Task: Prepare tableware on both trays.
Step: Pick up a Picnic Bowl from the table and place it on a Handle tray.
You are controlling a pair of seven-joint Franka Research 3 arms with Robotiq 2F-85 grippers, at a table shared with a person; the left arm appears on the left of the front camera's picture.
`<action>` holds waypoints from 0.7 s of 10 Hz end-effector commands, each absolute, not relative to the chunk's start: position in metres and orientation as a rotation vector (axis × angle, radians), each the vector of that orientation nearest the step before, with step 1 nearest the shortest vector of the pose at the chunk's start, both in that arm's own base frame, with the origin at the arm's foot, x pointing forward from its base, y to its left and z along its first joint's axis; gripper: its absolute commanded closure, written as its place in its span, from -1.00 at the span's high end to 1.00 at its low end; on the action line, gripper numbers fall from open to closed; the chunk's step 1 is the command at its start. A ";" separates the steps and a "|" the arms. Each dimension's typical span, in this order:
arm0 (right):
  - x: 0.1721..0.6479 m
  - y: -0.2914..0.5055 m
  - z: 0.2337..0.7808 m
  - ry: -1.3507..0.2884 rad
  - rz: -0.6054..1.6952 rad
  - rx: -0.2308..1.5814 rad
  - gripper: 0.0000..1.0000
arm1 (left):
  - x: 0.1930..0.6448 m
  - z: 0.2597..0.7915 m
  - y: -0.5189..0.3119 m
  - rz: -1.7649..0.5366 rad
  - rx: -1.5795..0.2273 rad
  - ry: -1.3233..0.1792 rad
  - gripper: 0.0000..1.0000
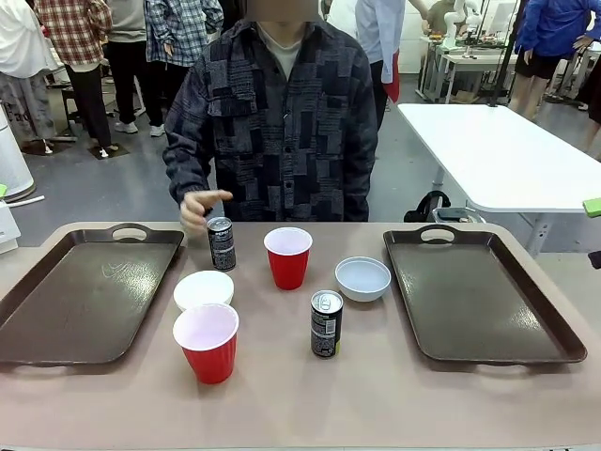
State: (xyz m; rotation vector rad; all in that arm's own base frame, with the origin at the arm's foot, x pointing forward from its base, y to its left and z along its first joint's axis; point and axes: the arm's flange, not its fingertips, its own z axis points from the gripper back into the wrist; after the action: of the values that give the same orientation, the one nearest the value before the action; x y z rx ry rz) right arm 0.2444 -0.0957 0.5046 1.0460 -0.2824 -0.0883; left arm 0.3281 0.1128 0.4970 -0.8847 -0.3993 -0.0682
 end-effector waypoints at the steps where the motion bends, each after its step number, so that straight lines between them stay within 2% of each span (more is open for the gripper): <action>1: 0.244 -0.096 0.505 -0.283 -0.089 1.046 1.00 | 0.330 0.498 0.113 -0.060 -0.902 -0.408 1.00; 4: 0.258 -0.081 0.518 -0.274 -0.093 0.957 1.00 | 0.330 0.498 0.113 -0.060 -0.902 -0.408 1.00; 7: 0.286 -0.033 0.543 -0.264 -0.073 0.706 1.00 | 0.330 0.498 0.113 -0.060 -0.902 -0.408 1.00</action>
State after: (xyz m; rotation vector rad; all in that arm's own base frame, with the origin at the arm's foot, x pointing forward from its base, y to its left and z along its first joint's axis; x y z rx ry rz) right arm 0.2747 -0.0503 0.5358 0.8113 -0.2949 -0.0578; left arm 0.3281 0.1129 0.4970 -0.8849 -0.3994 -0.0680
